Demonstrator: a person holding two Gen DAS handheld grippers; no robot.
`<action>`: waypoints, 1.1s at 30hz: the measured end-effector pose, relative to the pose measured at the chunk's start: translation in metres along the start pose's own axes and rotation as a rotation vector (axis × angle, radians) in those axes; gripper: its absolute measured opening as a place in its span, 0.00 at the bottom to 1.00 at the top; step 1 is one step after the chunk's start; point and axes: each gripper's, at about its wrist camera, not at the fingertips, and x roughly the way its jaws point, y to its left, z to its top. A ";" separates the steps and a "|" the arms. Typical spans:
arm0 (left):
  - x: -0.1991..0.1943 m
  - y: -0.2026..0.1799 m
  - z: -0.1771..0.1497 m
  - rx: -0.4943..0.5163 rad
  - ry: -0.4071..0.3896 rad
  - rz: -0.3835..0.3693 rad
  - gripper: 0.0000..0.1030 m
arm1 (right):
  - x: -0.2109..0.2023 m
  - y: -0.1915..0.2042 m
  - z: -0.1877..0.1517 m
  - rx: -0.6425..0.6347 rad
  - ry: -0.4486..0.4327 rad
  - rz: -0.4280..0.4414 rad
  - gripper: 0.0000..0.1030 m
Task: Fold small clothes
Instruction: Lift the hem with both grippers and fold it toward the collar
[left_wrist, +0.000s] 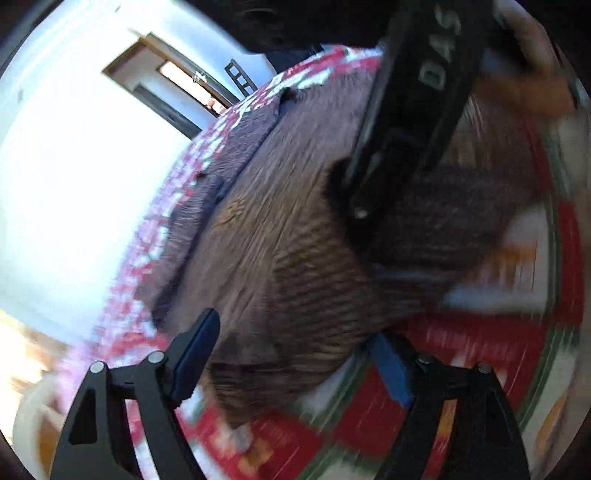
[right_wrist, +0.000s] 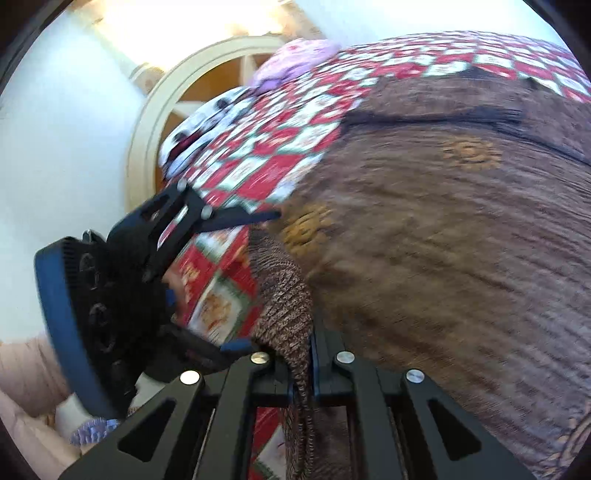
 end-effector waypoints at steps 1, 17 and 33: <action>0.007 0.010 0.002 -0.061 0.006 -0.053 0.79 | -0.006 -0.009 0.004 0.044 -0.035 -0.016 0.08; -0.008 0.073 0.010 -0.367 -0.125 -0.427 0.92 | -0.139 -0.079 -0.046 0.250 -0.297 -0.302 0.09; 0.044 0.053 0.030 -0.148 0.037 -0.345 0.71 | -0.161 -0.088 -0.080 0.322 -0.307 -0.369 0.09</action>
